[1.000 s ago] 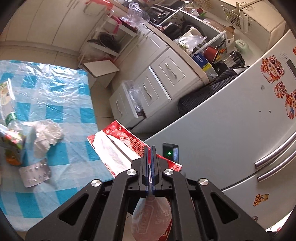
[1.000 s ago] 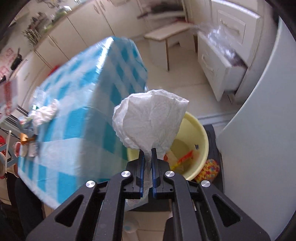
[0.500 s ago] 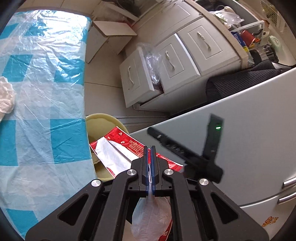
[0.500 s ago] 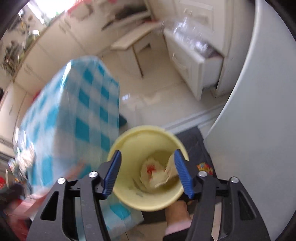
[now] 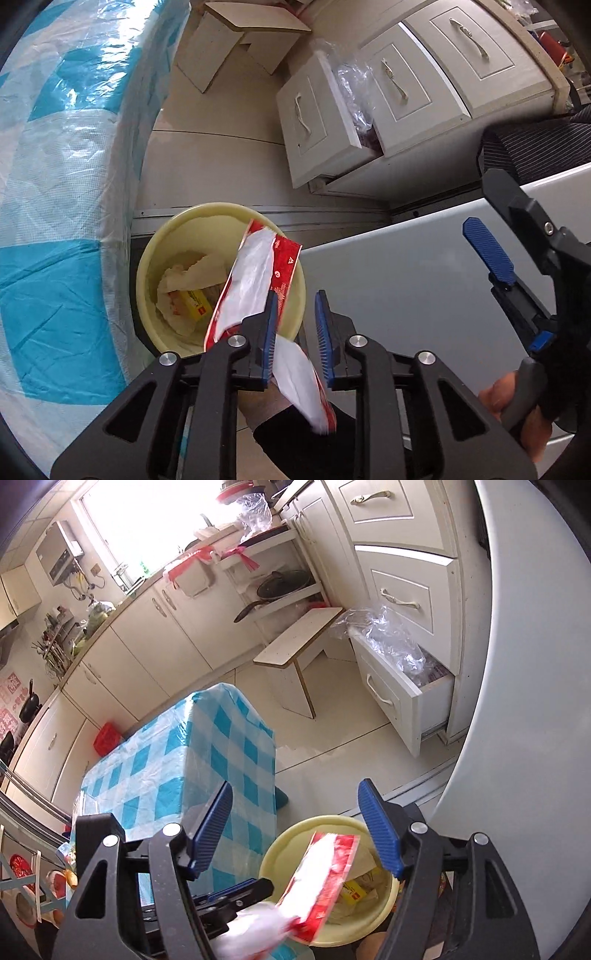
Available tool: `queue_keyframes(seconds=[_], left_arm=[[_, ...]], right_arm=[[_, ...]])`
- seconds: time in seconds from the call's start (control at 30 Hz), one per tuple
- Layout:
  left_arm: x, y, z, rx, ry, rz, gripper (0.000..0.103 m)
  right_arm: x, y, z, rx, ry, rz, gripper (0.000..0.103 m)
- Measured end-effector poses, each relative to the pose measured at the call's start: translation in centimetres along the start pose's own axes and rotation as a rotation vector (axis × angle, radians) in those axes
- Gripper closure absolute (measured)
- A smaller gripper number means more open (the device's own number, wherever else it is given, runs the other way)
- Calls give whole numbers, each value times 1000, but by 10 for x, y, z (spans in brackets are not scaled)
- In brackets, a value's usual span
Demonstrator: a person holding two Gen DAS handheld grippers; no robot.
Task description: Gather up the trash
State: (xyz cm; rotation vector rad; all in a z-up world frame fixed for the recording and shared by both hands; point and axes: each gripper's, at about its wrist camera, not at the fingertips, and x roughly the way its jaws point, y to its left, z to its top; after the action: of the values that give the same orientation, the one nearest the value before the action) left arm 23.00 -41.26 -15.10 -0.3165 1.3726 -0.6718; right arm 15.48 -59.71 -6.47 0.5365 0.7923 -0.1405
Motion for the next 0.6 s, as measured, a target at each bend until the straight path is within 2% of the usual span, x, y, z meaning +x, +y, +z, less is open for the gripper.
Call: queue_keyframes(seconds=[0.13,0.2,0.33,0.5,0.6], left_arm=[[-10,-3,0,27,-21,14,70],[-20,-4,-2,36,-36,14,69],[-57,-5,-18,98,-103,49,59],[-125,1,-54,215,-238,159,46],[-167,17,-78,249,-316,231,37]], right_arm=[[-1,3,2,-4,-24,1,35],[-1,5,2,-9,-32,-3,34],[-1,9,3,-29,-51,-19,32],[-4,14,3,-51,-87,-36,29],[-8,23,2,-76,-124,-53,28]])
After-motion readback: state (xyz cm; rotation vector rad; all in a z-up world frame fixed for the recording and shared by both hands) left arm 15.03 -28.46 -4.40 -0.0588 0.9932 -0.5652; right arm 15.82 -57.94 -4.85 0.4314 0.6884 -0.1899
